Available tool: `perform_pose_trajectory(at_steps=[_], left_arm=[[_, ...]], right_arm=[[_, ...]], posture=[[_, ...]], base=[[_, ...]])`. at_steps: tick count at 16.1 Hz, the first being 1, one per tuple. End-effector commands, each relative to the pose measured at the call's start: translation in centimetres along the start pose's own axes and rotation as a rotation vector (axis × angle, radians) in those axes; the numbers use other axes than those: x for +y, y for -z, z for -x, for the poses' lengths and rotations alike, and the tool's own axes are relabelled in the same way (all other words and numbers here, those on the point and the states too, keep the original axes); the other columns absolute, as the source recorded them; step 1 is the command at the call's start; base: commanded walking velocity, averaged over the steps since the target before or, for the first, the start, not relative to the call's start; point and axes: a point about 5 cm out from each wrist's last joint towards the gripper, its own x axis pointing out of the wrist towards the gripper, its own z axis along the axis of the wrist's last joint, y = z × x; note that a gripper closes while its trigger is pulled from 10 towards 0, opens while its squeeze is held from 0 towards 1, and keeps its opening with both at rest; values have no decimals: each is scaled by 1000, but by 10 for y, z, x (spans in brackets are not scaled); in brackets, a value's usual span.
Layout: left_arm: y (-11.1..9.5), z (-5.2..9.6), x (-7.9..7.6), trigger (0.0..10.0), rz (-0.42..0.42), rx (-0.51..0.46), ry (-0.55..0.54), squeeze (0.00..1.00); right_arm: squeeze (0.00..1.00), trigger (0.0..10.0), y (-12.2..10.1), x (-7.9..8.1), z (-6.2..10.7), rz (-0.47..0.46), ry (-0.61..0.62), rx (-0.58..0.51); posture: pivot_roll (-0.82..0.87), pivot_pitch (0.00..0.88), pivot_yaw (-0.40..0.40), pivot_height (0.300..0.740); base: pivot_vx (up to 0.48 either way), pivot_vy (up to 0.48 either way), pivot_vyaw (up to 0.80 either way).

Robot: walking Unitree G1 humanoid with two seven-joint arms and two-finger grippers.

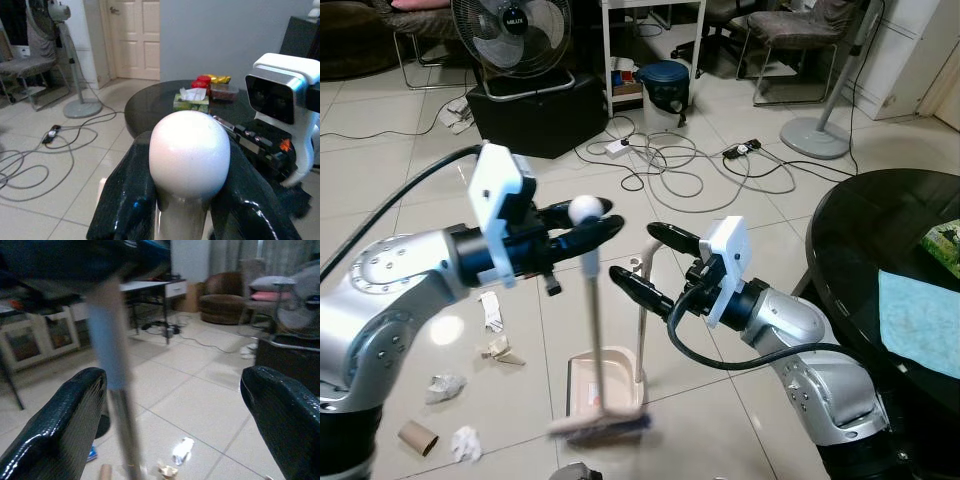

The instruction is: Sweep floor

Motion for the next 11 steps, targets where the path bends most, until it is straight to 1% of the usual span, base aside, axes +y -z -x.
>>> perform_pose_trajectory(at_steps=[1, 3, 6, 7, 8, 9, 11], left_arm=[[-11, -7, -8, 0, -26, -29, 46, 0], [-13, -12, -12, 0, -4, -50, 61, 0], [-17, -20, -17, 0, 7, -78, 100, 0], [-21, -24, -20, 0, 10, -102, 128, 0], [-22, -24, -21, 0, 10, -106, 133, 0], [-24, -26, -22, 0, 15, -117, 145, 0], [-25, -27, -24, 0, 21, -123, 162, 0]], right_arm=[[1000, 10000, -7, 6, -1, -5, -61, -11], [1000, 10000, -7, 8, 1, -8, -84, 2], [1000, 10000, -6, 5, 1, -3, -69, 14], [557, 10000, -6, 3, 1, 3, -56, 21], [557, 10000, -6, 2, 1, 5, -57, 23], [0, 10000, -7, 2, 1, 2, -63, 26], [0, 10000, -9, 3, 0, 0, -76, 22]], posture=[[-58, 56, 20, 740], [-62, 57, 21, 740], [-67, 59, 23, 740], [-71, 57, 25, 740], [-72, 57, 26, 740], [-74, 54, 28, 740], [-74, 50, 28, 740]], base=[[0, 0, 0], [0, 0, 0], [0, 0, 0], [0, 0, 0], [0, 0, 0], [0, 0, 0], [0, 0, 0]])
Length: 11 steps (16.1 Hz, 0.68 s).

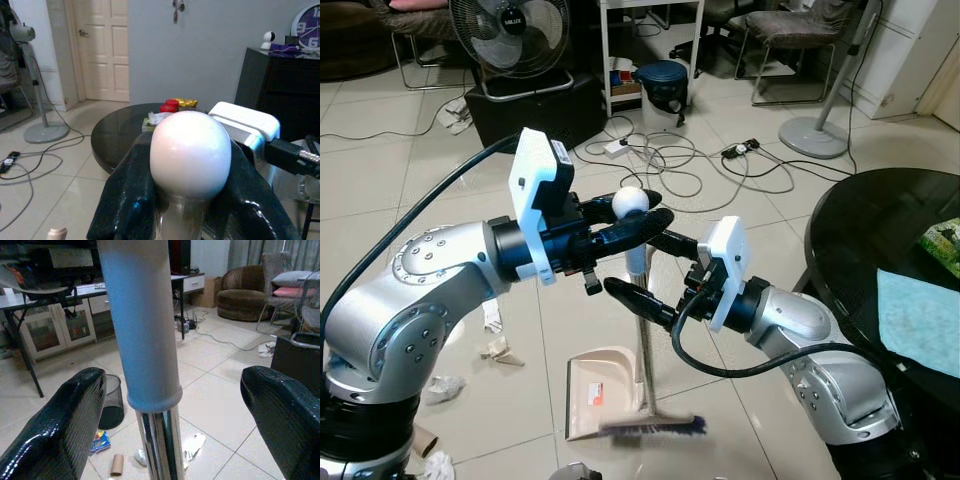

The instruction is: Sweep floor

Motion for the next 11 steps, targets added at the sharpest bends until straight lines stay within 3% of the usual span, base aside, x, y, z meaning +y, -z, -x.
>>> perform_pose_trajectory(at_steps=[1, 2, 3, 5, 6, 7, 8, 9, 10, 11], left_arm=[[-8, -4, -8, 0, -24, -17, 54, 0], [-7, -4, -9, 0, -24, -9, 57, 0], [-6, -4, -9, 0, -26, -2, 59, 0], [-6, -4, -10, 0, -32, 18, 74, 0], [-5, -4, -10, 0, -36, 25, 78, 0], [-5, -4, -10, 0, -36, 24, 78, 0], [-5, -4, -10, 0, -38, 25, 81, 0], [-5, -4, -9, 0, -39, 26, 82, 0], [-5, -4, -9, 0, -45, 34, 89, 0], [-5, -4, -9, 0, -47, 37, 92, 0]], right_arm=[[0, 8941, -7, 2, 0, 6, -27, -16], [0, 5765, -8, 2, 1, 5, -35, -20], [0, 4980, -8, 3, 1, 3, -41, -22], [0, 314, -9, 3, 3, 4, -47, -22], [0, 4157, -9, 3, 4, 8, -47, -20], [0, 7176, -9, 4, 4, 13, -46, -18], [0, 9255, -9, 3, 5, 16, -45, -15], [0, 9294, -9, 3, 5, 16, -45, -13], [0, 7451, -9, 3, 5, 14, -48, -11], [0, 6549, -8, 4, 6, 12, -52, -8]], posture=[[-74, 49, 28, 740], [-75, 47, 28, 740], [-75, 47, 28, 740], [-77, 41, 29, 740], [-77, 38, 30, 740], [-78, 38, 31, 740], [-79, 35, 31, 740], [-79, 35, 31, 740], [-78, 36, 34, 740], [-79, 36, 34, 740]], base=[[0, 0, 0], [0, 0, 0], [0, 0, 0], [0, 0, 0], [0, 0, 0], [0, 0, 0], [0, 0, 0], [0, 0, 0], [0, 0, 0], [0, 0, 0]])
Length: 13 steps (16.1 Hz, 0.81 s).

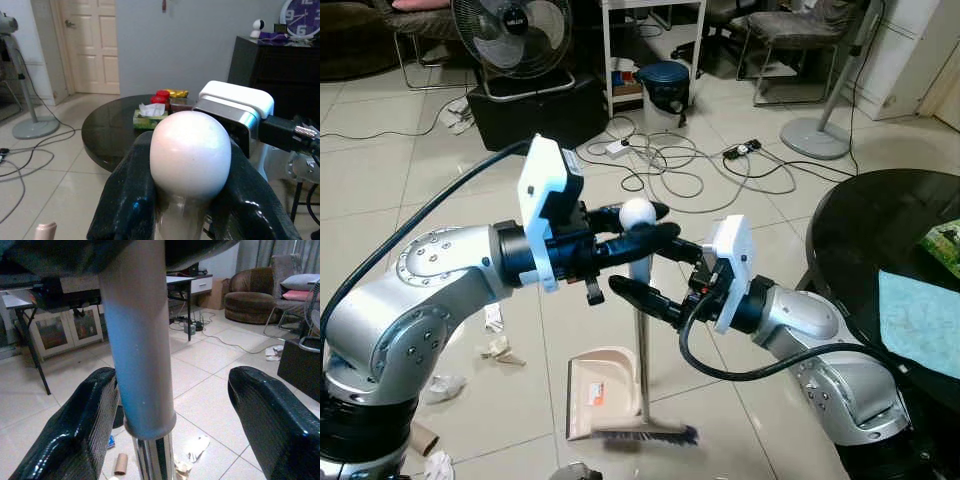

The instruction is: Sweep floor

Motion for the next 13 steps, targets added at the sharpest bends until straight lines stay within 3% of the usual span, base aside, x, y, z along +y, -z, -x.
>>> perform_pose_trajectory(at_steps=[1, 2, 4, 5, 6, 13], left_arm=[[-9, -2, -4, 0, -45, -8, 35, 0], [-11, -3, -4, 0, -48, -19, 32, 0], [-13, -4, -5, 0, -52, -26, 42, 0], [-13, -5, -5, 0, -54, -24, 46, 0], [-13, -6, -5, 0, -55, -29, 46, 0], [-14, -7, -6, 0, -44, -47, 54, 0]], right_arm=[[0, 5804, -3, 2, 1, 1, -23, -3], [0, 4235, -2, 2, 2, -1, -25, 2], [0, 2431, -1, 2, 2, -4, -26, 8], [0, 824, -1, 2, 2, -5, -26, 8], [0, 0, -1, 2, 2, -11, -28, 7], [0, 0, -3, 1, 3, -19, -30, 0]], posture=[[-79, 36, 34, 740], [-79, 37, 34, 740], [-79, 39, 33, 740], [-79, 39, 34, 740], [-79, 41, 34, 740], [-85, 46, 35, 740]], base=[[0, 0, 0], [0, 0, 0], [0, 0, 0], [0, 0, 0], [0, 0, 0], [0, 0, 0]])
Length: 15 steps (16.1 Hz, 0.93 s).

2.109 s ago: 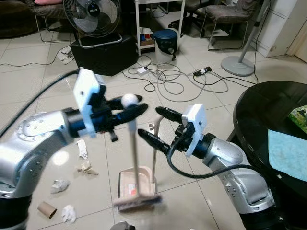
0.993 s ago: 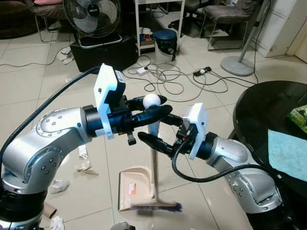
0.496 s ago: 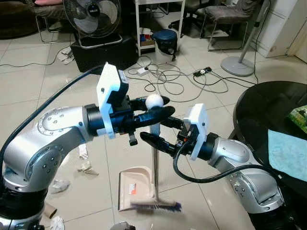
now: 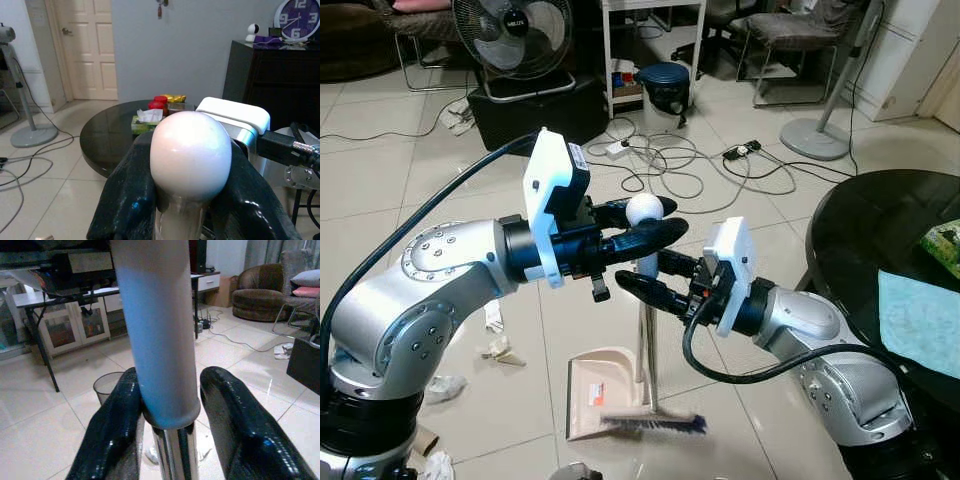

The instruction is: Sweep floor

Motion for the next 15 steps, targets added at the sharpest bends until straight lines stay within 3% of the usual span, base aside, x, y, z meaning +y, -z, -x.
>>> perform_pose_trajectory(at_steps=[1, 11, 12, 14, 15], left_arm=[[-8, -3, -5, 0, -27, -23, 41, 0], [-7, -2, -2, 0, -46, -20, 11, 0], [-5, -3, 2, 10000, -65, -9, -33, 0], [-5, -2, 2, 10000, -16, -29, -12, 0], [-6, -2, 1, 10000, 27, -49, 5, 1000]], right_arm=[[0, 0, -4, -1, 2, 2, 0, -7], [0, 0, -9, -1, 3, 3, -14, -26], [0, 0, -10, -2, 4, 7, -14, -28], [0, 0, -12, -3, 5, 13, -15, -33], [0, 0, -13, -3, 6, 15, -17, -35]], posture=[[-85, 45, 34, 740], [-87, 45, 33, 740], [-89, 43, 33, 740], [-90, 44, 33, 740], [-90, 44, 34, 740]], base=[[0, 0, 0], [0, 0, 0], [0, 0, 0], [0, 0, 0], [0, 0, 0]])
